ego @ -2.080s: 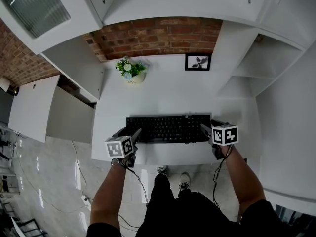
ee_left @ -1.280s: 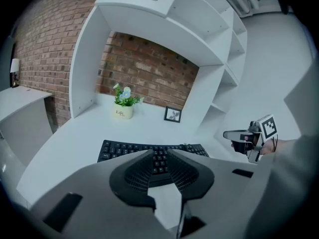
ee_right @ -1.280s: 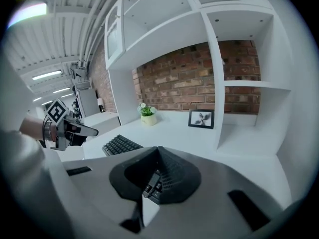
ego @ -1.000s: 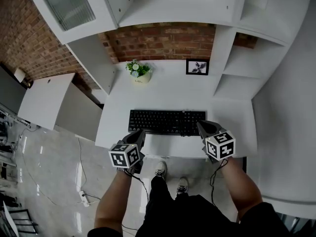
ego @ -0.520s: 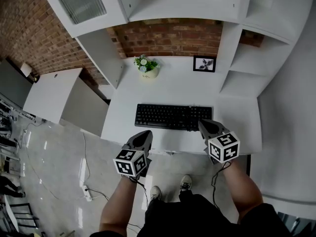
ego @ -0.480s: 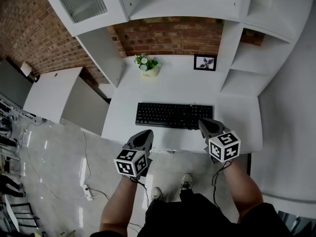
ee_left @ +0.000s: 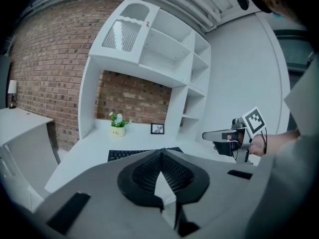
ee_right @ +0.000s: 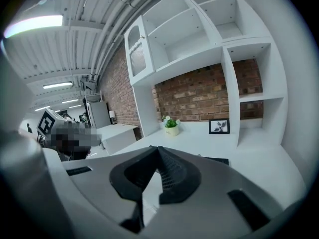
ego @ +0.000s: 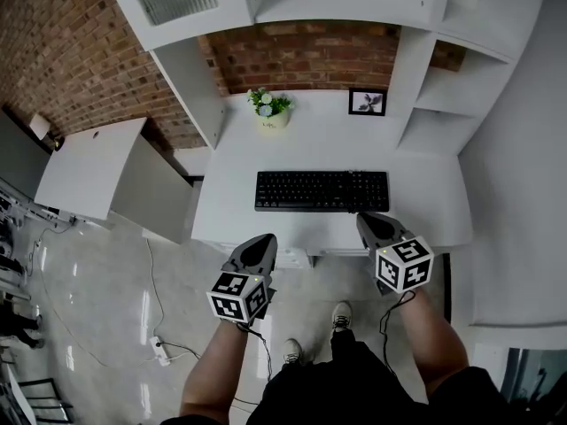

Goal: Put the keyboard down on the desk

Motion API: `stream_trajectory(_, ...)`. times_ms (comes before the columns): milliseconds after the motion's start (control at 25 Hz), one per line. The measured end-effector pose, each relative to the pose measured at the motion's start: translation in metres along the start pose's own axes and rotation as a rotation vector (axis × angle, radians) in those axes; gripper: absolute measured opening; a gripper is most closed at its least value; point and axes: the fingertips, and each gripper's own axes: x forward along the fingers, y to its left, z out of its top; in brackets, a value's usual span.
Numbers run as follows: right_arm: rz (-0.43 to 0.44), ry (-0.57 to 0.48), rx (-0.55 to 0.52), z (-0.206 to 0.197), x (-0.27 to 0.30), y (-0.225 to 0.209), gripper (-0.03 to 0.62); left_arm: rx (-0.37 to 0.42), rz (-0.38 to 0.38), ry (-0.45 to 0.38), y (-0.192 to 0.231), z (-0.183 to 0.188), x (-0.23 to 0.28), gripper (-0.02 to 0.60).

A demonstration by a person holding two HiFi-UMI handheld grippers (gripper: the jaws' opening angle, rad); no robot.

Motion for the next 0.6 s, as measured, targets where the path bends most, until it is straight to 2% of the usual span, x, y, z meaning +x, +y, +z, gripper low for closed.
stream_trajectory(320,-0.078,-0.029,0.001,-0.011,-0.043,0.066,0.017,-0.005,-0.088,-0.020,0.000,-0.010,-0.066,0.018)
stream_trajectory(600,-0.148,-0.067,-0.004,-0.017,-0.089,0.114,0.017,0.059,-0.137,-0.045,-0.010,-0.014,-0.116,0.018)
